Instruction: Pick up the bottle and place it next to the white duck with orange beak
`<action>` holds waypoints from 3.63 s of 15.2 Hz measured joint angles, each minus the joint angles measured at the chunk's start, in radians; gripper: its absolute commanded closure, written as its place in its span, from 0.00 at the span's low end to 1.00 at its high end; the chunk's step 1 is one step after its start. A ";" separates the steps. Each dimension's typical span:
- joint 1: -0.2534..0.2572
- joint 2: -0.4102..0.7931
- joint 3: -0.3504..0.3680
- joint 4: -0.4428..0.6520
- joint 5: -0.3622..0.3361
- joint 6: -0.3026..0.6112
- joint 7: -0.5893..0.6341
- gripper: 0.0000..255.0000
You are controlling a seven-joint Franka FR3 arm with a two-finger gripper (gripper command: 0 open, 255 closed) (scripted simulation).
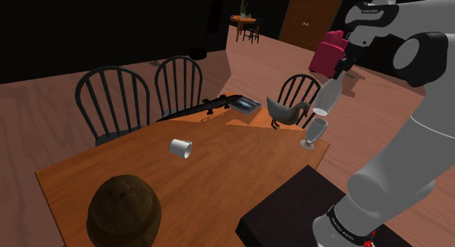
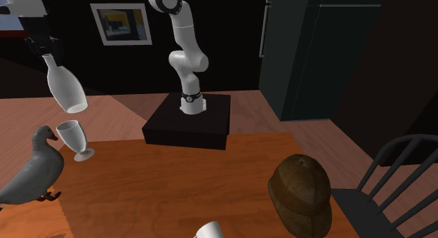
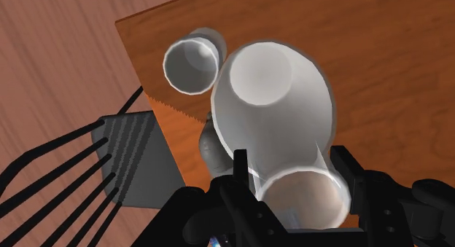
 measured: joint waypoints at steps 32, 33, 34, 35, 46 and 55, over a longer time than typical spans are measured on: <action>-0.001 0.060 0.010 -0.367 0.048 0.416 -0.044 1.00; 0.000 0.063 0.011 -0.378 0.051 0.430 -0.045 1.00; -0.002 0.071 0.012 -0.384 0.057 0.442 -0.050 1.00; -0.004 0.076 0.012 -0.392 0.061 0.454 -0.055 1.00; -0.018 0.159 0.031 -0.450 0.126 0.581 -0.100 1.00; -0.040 0.239 0.058 -0.479 0.191 0.678 -0.147 1.00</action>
